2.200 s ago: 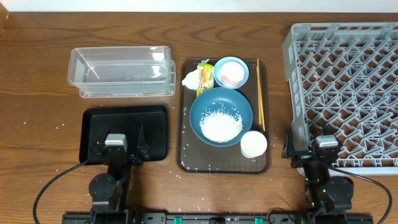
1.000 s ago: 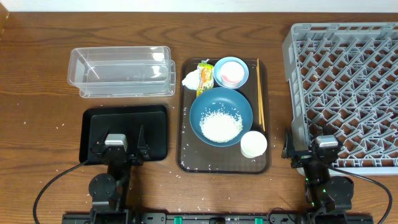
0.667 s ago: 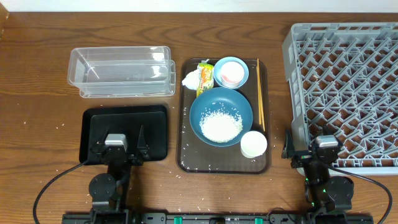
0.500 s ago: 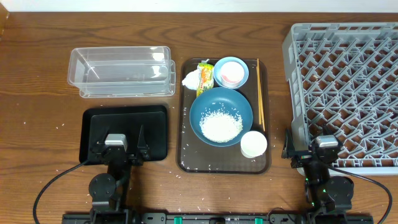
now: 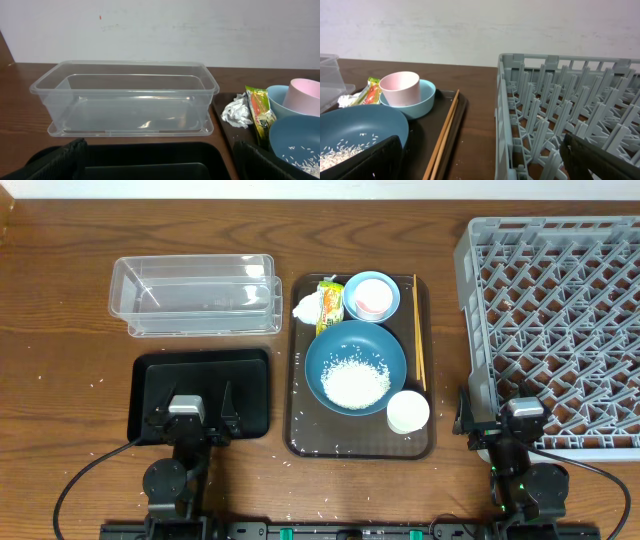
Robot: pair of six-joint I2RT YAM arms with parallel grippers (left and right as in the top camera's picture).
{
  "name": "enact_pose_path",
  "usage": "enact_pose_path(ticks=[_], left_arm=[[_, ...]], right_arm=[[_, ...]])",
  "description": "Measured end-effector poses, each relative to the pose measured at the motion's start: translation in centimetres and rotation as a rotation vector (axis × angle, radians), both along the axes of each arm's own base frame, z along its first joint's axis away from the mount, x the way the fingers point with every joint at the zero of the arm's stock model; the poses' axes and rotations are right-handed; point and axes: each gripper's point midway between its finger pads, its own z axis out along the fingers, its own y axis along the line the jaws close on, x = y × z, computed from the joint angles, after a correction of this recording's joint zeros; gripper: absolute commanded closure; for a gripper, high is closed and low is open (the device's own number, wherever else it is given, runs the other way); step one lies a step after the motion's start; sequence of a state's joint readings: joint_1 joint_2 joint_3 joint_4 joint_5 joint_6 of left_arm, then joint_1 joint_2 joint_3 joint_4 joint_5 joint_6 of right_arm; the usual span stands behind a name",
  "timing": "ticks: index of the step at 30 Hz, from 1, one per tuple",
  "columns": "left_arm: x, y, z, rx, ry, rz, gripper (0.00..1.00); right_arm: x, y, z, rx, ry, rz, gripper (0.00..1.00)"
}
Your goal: Sort waste into correct bins and load items into the dishwasher rack
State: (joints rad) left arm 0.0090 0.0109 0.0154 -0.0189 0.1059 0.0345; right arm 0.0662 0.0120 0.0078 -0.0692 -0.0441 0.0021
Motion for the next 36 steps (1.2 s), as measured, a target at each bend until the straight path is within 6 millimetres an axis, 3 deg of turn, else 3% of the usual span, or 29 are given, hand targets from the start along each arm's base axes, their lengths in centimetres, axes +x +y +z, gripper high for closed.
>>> enact_pose_path(ticks=[28, 32, 36], left_arm=[[0.0, 0.0, 0.0, 0.000, -0.001, 0.000, 0.05], [0.1, -0.3, 0.8, -0.001, -0.035, -0.017, 0.05], [0.1, -1.1, 3.6, 0.000, -0.156, -0.064, 0.05]], right_arm=[[0.0, 0.0, 0.0, 0.000, 0.000, 0.000, 0.01], [0.0, 0.0, 0.0, 0.000, 0.000, 0.000, 0.01], [0.0, 0.0, 0.0, 0.000, 0.001, 0.000, 0.01]])
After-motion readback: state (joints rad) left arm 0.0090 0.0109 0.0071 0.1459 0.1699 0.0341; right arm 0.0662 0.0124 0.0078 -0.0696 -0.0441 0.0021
